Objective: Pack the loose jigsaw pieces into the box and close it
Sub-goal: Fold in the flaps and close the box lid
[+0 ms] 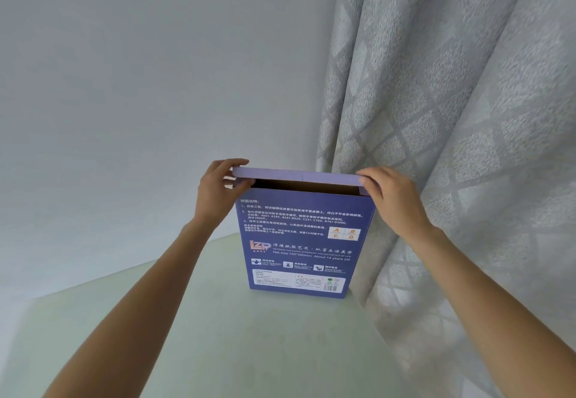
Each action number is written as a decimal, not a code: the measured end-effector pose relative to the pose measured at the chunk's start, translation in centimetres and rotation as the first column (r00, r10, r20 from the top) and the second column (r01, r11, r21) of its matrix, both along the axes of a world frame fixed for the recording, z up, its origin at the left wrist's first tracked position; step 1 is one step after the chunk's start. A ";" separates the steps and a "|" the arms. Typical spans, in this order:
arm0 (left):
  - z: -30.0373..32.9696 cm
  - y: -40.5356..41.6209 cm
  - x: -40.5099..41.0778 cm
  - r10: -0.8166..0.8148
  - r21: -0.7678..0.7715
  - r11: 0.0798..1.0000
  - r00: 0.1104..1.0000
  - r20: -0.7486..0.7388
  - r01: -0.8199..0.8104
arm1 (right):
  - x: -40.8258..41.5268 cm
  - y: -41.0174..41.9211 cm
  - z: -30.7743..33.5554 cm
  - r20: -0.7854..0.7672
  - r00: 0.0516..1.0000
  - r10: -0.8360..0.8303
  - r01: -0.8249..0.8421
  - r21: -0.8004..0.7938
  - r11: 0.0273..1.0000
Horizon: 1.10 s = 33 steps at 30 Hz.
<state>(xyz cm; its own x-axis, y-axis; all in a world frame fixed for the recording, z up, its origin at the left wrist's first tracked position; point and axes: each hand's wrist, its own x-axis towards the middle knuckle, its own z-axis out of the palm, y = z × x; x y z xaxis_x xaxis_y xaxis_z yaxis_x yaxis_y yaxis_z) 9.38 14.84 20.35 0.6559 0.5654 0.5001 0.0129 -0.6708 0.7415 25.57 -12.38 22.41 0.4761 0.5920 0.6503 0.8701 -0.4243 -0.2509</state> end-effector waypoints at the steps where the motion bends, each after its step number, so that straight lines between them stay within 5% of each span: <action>1: 0.0 0.1 -0.2 -0.010 0.019 1.000 1.000 0.000 0.010 | 0.1 0.0 0.2 -0.017 1.000 0.015 -0.014 0.027 1.000; 11: 0.5 0.3 -0.5 0.046 0.208 0.978 0.997 -0.067 -0.031 | -0.4 -0.1 -0.3 -0.006 0.991 -0.132 0.132 0.032 0.991; 19: 0.4 0.3 -0.4 0.059 0.267 0.963 0.995 -0.075 -0.037 | 0.2 -0.8 -0.2 -0.283 0.957 -0.066 0.121 0.183 0.976; 26: -0.2 0.4 -0.7 0.006 0.312 0.950 0.994 -0.111 0.029 | 0.3 -0.7 1.1 -0.171 0.978 -0.123 0.122 -0.018 0.992; 30: -0.1 0.0 -0.7 0.106 0.601 0.799 0.990 -0.094 -0.028 | 0.3 -0.8 0.7 0.002 0.998 -0.068 0.068 -0.096 0.993; 33: 0.6 -1.8 0.5 0.037 0.678 0.731 0.988 -0.148 0.074 | 0.8 -1.2 0.7 0.021 1.000 -0.010 0.012 -0.104 0.994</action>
